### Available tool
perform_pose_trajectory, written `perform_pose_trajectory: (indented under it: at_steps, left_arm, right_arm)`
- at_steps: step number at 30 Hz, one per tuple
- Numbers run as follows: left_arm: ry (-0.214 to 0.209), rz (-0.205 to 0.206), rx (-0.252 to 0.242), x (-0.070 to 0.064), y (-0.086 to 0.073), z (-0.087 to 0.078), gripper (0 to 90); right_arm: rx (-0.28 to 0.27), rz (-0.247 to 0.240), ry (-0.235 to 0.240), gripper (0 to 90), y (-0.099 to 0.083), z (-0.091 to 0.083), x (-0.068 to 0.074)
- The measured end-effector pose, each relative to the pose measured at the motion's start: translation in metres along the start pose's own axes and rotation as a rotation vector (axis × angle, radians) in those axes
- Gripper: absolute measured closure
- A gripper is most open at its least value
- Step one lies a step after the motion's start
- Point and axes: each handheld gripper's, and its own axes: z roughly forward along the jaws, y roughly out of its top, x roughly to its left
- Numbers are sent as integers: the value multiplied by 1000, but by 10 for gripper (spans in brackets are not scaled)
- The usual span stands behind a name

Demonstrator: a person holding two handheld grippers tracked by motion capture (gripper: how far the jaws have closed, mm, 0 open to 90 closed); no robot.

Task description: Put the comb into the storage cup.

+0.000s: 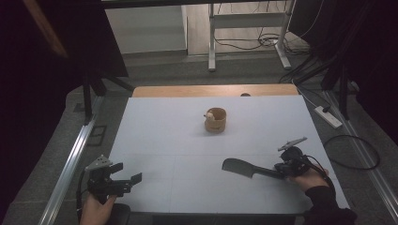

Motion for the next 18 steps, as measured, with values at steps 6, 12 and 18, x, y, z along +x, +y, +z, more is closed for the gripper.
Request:
perform_pose_trajectory:
  at_steps: [6,12,18]
  left_arm:
    - [-1,-1,0,0,0,0,42]
    - [-3,-2,-1,0,0,0,42]
    - [-2,-1,0,0,0,0,42]
  right_arm:
    - [6,0,-4,891,-4,-2,11]
    - [17,-12,7,885,-8,-4,18]
    - [21,-19,28,878,-12,-7,26]
